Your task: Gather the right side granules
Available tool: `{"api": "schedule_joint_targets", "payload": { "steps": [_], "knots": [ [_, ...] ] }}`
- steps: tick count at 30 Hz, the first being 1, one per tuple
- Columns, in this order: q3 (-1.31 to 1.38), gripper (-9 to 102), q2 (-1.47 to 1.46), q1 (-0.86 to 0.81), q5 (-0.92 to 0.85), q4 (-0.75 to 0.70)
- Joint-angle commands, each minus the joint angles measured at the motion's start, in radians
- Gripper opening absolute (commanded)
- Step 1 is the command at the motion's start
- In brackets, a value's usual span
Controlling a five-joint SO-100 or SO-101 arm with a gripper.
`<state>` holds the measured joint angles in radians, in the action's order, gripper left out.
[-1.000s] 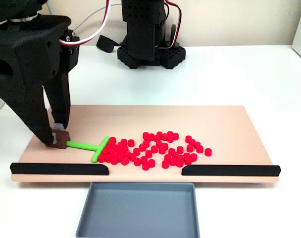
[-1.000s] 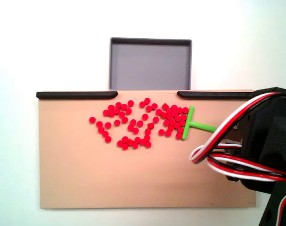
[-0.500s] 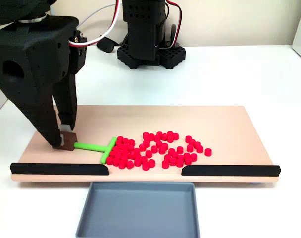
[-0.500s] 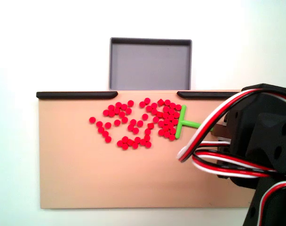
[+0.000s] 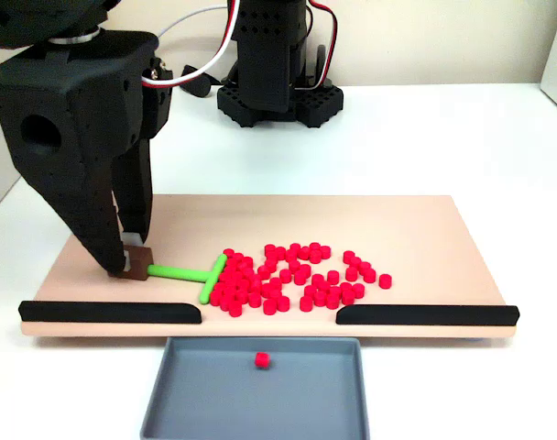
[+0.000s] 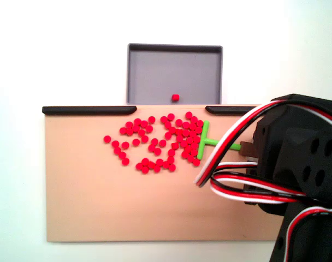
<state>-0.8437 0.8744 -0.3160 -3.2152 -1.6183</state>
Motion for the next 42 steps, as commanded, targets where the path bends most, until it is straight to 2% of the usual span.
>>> {"api": "schedule_joint_targets", "payload": {
  "steps": [1, 18, 21, 30, 42],
  "knots": [
    [0.025, 0, 0.011, 0.006, -0.221, -0.002],
    [0.025, 0, 0.123, -0.087, -0.258, -0.012],
    [0.009, 0, 0.156, -0.089, -0.215, -0.017],
    [-0.101, 0, 0.301, -0.072, 0.176, -0.031],
    [-0.236, 0, 0.46, 0.031, 0.868, -0.069]
  ]
}}
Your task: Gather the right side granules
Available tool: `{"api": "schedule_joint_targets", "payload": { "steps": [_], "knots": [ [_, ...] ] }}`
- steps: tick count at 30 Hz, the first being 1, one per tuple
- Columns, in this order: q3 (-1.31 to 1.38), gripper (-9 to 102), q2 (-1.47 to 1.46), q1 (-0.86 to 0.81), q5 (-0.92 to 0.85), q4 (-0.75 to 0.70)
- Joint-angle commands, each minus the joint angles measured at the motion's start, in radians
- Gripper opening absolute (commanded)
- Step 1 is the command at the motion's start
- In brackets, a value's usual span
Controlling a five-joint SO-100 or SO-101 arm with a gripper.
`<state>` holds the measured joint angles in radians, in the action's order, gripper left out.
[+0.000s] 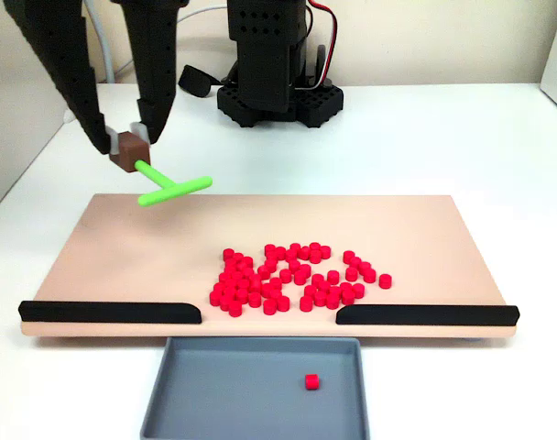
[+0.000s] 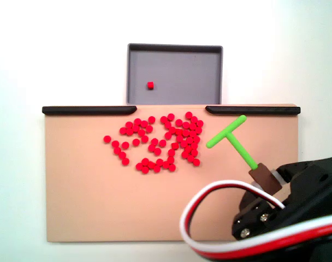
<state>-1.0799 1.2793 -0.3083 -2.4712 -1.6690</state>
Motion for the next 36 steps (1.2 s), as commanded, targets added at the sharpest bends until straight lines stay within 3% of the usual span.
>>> {"api": "schedule_joint_targets", "payload": {
  "steps": [1, 12, 24, 36],
  "knots": [
    [-0.006, 0, 0.061, 0.034, 0.175, -0.018],
    [-0.129, 0, 0.161, 0.164, 0.604, -0.018],
    [-0.204, 0, 0.213, 0.278, 0.942, -0.006],
    [-0.202, 0, 0.199, 0.308, 1.017, -0.006]
  ]
}}
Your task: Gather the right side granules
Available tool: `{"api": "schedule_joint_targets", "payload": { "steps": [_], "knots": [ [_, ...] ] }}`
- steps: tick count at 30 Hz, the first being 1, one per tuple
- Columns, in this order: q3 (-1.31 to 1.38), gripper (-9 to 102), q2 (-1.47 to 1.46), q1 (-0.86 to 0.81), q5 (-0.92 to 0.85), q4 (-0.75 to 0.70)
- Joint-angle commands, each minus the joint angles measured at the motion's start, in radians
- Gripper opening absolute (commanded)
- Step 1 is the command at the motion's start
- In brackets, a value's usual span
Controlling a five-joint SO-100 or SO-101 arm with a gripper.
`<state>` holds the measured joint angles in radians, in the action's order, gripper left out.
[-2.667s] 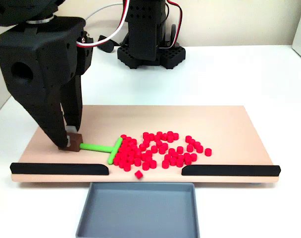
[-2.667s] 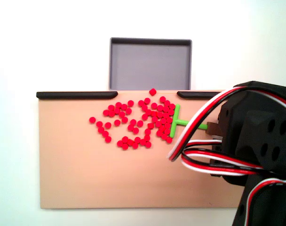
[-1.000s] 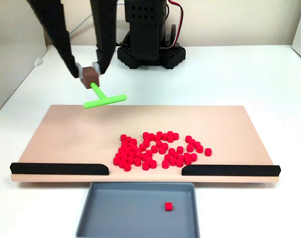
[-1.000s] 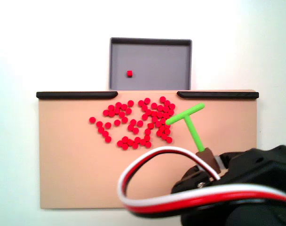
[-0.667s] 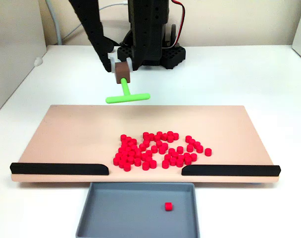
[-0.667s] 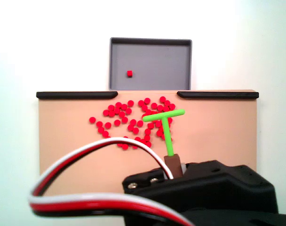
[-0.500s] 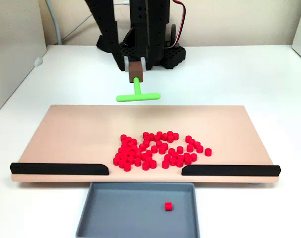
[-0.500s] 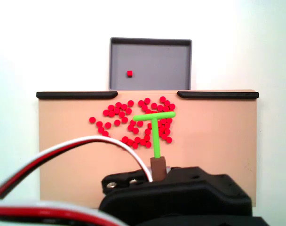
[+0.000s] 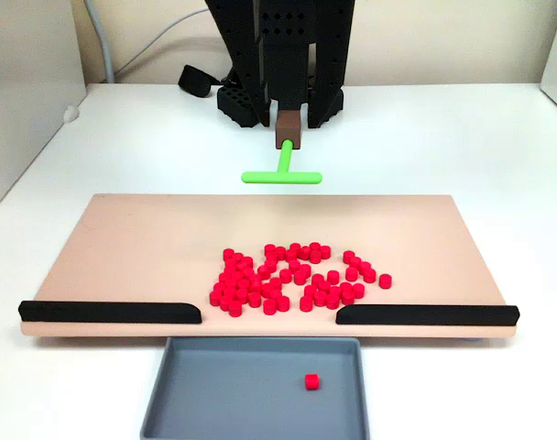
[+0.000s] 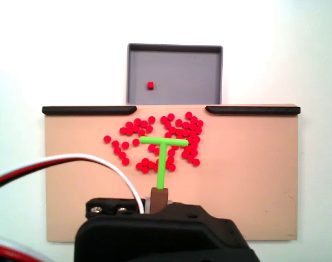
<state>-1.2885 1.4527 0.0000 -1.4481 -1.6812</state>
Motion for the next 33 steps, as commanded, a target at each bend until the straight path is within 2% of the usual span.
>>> {"api": "schedule_joint_targets", "payload": {
  "steps": [1, 33],
  "knots": [
    [0.006, 0, 0.028, -0.002, -0.008, 0.006],
    [0.025, 0, 0.021, -0.02, 0.002, 0.008]
  ]
}}
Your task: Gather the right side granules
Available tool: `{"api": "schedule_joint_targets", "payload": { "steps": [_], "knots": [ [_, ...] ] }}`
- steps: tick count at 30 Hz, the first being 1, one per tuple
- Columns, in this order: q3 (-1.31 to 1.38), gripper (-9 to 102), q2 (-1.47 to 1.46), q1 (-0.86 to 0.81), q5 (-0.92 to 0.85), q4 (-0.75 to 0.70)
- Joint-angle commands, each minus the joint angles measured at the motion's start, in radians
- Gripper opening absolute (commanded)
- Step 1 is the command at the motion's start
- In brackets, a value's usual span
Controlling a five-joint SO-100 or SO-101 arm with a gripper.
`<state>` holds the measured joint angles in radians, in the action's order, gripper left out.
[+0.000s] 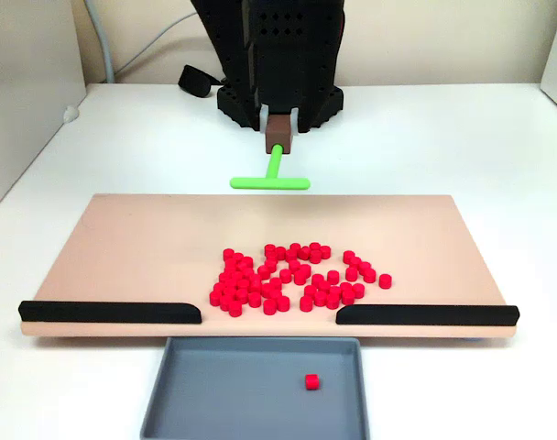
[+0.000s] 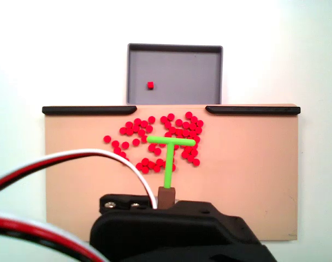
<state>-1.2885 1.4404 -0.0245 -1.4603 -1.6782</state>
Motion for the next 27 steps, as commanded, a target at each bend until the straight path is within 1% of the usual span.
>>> {"api": "schedule_joint_targets", "payload": {
  "steps": [1, 27],
  "knots": [
    [0.025, 0, 0.034, 0.006, 0.017, 0.005],
    [0.026, 0, 0.049, 0.031, 0.005, 0.006]
  ]
}}
